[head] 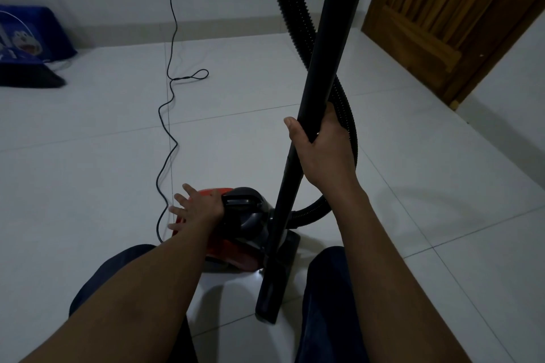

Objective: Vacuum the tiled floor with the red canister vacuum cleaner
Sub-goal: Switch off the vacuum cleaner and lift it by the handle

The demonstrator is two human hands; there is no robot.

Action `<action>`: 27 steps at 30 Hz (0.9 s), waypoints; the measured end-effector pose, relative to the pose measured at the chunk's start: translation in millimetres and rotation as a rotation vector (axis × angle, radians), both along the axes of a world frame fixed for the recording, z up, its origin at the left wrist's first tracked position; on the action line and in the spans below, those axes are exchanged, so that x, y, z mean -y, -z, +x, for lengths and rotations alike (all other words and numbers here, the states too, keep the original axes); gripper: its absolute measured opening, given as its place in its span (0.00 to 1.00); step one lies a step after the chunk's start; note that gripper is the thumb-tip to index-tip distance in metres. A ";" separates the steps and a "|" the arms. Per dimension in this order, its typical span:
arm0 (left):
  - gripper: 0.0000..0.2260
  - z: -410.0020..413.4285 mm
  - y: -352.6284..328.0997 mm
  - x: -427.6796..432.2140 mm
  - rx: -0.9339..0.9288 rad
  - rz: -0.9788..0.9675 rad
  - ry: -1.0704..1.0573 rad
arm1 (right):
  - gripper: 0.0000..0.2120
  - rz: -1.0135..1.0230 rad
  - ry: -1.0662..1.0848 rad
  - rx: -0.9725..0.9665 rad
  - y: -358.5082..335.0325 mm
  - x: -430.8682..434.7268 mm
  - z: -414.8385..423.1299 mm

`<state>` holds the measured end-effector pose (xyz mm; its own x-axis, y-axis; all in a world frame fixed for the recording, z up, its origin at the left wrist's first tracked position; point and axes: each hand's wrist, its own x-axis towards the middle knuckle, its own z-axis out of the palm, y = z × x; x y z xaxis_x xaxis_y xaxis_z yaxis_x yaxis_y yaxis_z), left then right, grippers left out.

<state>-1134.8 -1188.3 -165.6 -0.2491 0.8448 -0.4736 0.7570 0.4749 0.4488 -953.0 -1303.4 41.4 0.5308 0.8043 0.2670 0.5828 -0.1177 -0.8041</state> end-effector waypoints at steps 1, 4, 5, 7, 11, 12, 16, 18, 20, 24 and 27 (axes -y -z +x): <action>0.35 0.2 0.1 0.6 0.002 0.004 -0.002 | 0.18 0.000 0.000 0.004 -0.1 0.2 -0.1; 0.36 0.7 2.3 0.7 0.005 0.012 -0.015 | 0.17 -0.001 -0.001 0.007 -0.2 0.5 -0.9; 0.36 0.5 2.8 0.7 0.003 0.013 -0.017 | 0.18 -0.002 -0.001 0.007 -0.3 0.6 -1.3; 0.38 -0.1 2.9 0.8 0.012 0.014 -0.012 | 0.18 -0.002 0.004 0.014 -0.9 1.6 -1.7; 0.39 -2.3 -0.5 1.0 0.012 -0.004 0.036 | 0.18 0.000 0.008 0.015 -0.6 2.9 -2.1; 0.37 -2.4 -3.2 1.4 -0.006 -0.013 0.062 | 0.18 0.001 0.006 0.012 -1.2 3.4 -2.7; 0.25 -0.9 -14.3 -2.1 -0.264 0.078 0.355 | 0.19 0.001 -0.006 0.000 -2.0 4.5 -4.5; 0.23 1.5 -16.2 -4.7 -0.339 0.239 0.594 | 0.19 0.001 -0.012 -0.008 -2.2 4.3 -4.1; 0.26 5.2 -25.2 -1.1 -0.197 0.285 0.737 | 0.18 0.011 -0.003 -0.025 -1.3 3.7 -3.4; 0.27 11.9 -34.5 9.0 -0.165 0.263 0.946 | 0.18 -0.051 0.005 -0.051 18.9 4.5 -7.8; 0.27 6.1 -40.0 6.2 -0.114 0.224 0.986 | 0.18 -0.099 0.014 -0.085 37.4 8.7 -15.5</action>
